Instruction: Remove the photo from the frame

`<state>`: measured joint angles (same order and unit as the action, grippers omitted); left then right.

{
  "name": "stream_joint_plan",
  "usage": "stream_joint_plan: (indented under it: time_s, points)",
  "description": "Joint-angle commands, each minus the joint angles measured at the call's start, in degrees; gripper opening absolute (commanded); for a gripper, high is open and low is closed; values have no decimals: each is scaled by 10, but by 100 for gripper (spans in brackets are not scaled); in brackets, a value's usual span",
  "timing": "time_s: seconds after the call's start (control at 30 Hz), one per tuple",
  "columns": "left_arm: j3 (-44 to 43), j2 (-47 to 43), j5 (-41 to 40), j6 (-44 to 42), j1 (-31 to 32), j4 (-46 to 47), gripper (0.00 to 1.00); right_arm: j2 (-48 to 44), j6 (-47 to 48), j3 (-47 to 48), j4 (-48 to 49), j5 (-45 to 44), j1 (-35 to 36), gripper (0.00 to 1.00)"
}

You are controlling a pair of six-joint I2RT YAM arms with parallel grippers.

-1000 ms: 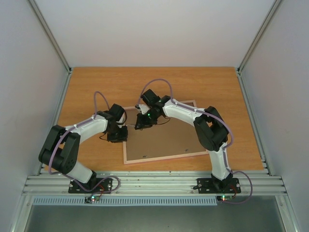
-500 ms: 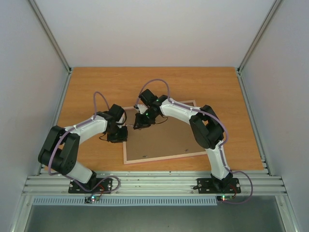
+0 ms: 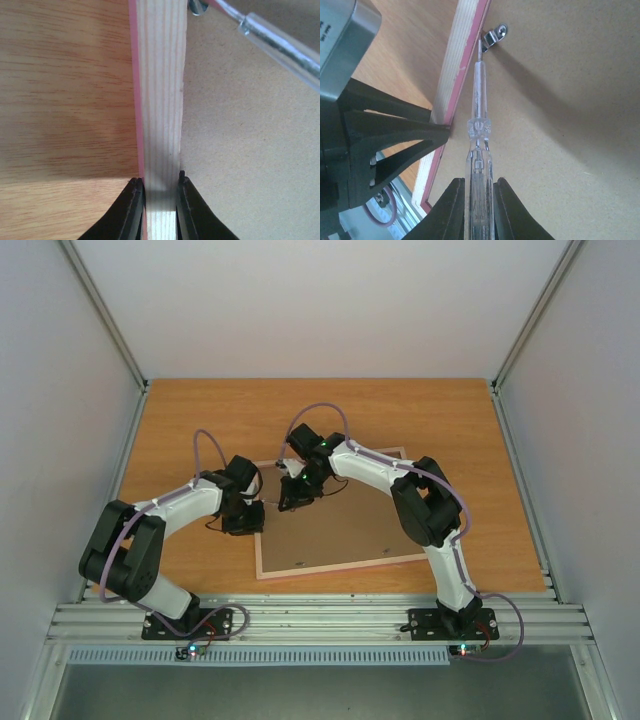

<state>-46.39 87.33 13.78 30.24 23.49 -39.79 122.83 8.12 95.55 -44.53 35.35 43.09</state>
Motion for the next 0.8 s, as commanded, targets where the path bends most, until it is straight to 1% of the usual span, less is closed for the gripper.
stream_joint_plan:
  time_s: [0.0,0.3,0.63,0.77]
  points:
    - [13,4,21,-2,5,16,10,5,17,5,-75,-13,4,1]
    - [16,2,18,1,5,13,10,-13,16,2,-92,-104,4,1]
    - [20,1,16,9,5,15,9,-38,23,-6,-98,-127,4,1]
    - [22,-2,11,17,5,14,8,-71,27,-33,-51,-96,3,1]
